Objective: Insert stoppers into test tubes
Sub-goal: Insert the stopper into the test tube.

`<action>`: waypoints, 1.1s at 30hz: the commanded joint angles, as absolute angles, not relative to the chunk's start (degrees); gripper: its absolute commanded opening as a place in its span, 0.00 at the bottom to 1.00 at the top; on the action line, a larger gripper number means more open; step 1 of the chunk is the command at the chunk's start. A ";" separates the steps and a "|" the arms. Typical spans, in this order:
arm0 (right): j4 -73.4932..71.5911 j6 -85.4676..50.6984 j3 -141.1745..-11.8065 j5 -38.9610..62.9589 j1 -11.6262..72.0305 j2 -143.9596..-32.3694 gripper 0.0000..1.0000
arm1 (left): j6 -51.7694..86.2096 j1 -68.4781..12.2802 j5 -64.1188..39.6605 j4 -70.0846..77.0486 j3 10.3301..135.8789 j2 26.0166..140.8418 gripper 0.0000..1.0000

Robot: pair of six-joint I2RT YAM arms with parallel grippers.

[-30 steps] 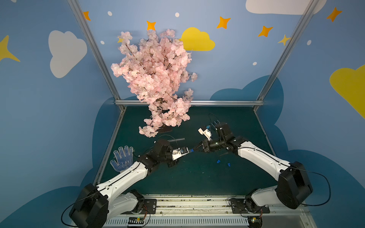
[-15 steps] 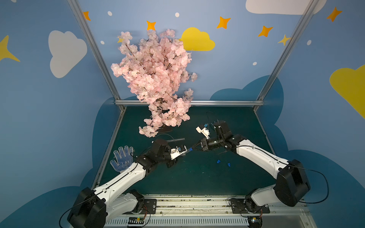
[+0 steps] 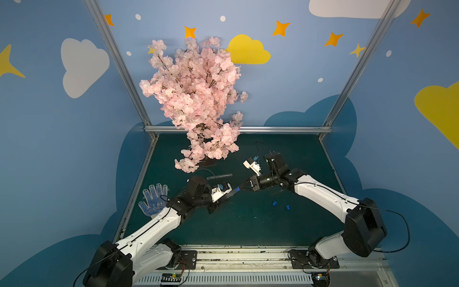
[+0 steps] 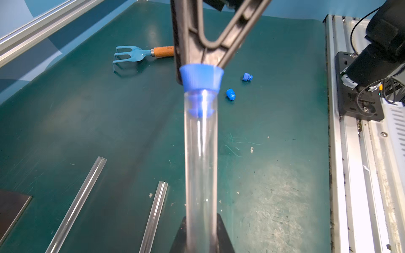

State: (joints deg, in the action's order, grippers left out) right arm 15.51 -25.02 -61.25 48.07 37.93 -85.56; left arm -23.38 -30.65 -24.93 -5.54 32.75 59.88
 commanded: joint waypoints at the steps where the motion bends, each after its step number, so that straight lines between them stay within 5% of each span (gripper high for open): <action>1: 23.02 -22.85 -60.33 48.78 42.47 -88.87 0.14 | -21.70 -31.55 -33.80 14.97 37.31 56.75 0.02; 15: 25.42 -21.60 -62.57 47.91 44.46 -91.31 0.14 | -39.79 -39.81 -16.71 11.13 38.46 57.95 0.02; 33: 25.63 -21.50 -61.37 46.29 40.60 -86.14 0.22 | -46.58 -40.14 -10.20 1.27 36.33 59.85 0.02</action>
State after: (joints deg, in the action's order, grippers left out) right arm 24.67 -23.49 -62.26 45.08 40.12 -88.42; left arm -43.24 -38.28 -5.67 -9.76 32.80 59.99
